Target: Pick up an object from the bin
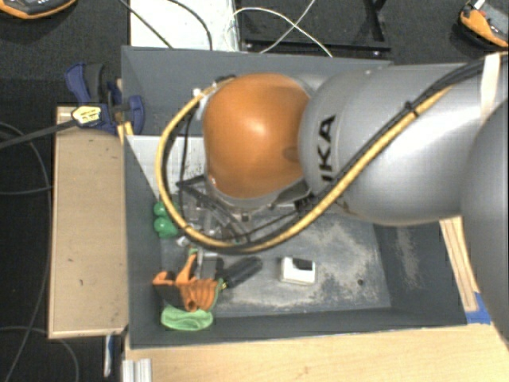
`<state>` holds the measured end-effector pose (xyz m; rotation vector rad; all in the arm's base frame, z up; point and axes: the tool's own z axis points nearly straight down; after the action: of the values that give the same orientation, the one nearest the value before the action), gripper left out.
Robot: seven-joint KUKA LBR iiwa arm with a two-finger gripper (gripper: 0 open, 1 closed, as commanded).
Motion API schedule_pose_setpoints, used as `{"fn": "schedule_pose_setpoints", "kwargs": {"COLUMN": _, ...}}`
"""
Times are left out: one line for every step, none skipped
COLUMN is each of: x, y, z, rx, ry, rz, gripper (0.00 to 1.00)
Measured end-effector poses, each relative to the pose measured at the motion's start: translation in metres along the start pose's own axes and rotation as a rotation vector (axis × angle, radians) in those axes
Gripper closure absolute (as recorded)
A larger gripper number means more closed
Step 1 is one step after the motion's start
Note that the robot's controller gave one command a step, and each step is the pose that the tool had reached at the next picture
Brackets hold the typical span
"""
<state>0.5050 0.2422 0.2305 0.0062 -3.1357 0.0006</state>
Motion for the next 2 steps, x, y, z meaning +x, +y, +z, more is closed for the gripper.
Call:
{"fn": "schedule_pose_setpoints", "kwargs": {"x": -0.002, "y": -0.002, "z": -0.004, "rx": -0.002, "ry": -0.008, "rz": 0.006, "gripper": 0.00}}
{"fn": "schedule_pose_setpoints", "kwargs": {"x": 0.016, "y": -0.040, "z": 0.044, "rx": 0.002, "ry": 0.002, "rz": 0.007, "gripper": 0.00}}
